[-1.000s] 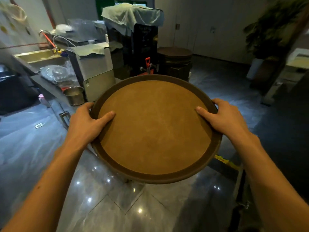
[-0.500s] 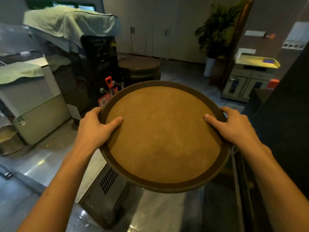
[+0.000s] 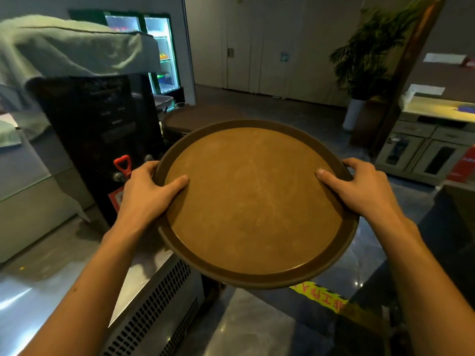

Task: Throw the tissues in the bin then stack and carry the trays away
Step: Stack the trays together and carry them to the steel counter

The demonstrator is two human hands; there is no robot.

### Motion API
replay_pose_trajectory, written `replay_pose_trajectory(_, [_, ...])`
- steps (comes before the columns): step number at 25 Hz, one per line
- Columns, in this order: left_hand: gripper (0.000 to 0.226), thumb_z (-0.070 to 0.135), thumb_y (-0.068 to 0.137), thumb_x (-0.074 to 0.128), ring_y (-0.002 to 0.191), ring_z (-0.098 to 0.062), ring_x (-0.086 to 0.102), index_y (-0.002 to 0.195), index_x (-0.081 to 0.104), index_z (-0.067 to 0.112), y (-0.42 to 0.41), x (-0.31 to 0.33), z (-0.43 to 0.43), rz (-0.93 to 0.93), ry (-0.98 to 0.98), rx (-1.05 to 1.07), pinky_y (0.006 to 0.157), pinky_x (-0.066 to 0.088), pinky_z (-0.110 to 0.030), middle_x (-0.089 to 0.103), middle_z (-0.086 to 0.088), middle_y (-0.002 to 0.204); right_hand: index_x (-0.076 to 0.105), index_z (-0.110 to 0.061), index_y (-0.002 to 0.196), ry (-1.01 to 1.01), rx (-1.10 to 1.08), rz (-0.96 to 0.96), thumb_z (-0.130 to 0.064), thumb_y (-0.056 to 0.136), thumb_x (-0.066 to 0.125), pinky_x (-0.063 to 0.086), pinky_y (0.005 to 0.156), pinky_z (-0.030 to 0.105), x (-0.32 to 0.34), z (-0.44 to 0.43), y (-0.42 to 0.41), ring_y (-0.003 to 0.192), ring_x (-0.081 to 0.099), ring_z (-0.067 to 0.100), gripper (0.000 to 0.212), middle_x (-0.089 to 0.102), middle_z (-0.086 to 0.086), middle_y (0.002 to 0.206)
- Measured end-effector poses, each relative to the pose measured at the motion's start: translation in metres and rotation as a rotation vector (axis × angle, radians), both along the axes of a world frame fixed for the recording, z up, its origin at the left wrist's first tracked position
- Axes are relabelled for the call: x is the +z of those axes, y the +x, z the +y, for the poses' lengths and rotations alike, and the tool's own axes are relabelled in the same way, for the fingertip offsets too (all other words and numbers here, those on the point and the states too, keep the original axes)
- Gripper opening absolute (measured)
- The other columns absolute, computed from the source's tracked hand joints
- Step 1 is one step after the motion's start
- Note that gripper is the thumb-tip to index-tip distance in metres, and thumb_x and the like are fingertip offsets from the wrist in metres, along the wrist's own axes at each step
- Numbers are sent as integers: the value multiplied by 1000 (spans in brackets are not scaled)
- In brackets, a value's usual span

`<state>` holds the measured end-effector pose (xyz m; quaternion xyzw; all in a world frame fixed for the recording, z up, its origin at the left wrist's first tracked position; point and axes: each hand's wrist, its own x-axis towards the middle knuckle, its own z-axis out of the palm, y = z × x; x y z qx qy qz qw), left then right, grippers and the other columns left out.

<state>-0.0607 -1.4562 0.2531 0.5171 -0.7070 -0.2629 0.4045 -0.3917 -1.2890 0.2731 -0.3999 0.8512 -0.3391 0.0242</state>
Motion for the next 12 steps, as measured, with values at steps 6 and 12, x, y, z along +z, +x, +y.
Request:
replay_pose_trajectory(6, [76, 58, 67, 70, 99, -18, 62, 132, 50, 24, -70, -17, -93, 25, 46, 47, 81, 55, -45, 60, 2, 118, 52, -20, 135, 35, 83, -32, -71, 76, 58, 51, 78, 43, -17, -114, -81, 99, 64, 31, 77, 66, 11, 119])
replay_pose_trajectory(12, [83, 72, 52, 65, 80, 3, 54, 125, 49, 37, -125, -37, -195, 110, 58, 158, 60, 45, -22, 52, 22, 94, 54, -20, 134, 54, 193, 22, -71, 77, 58, 49, 75, 38, -23, -251, -147, 99, 65, 29, 76, 66, 10, 122])
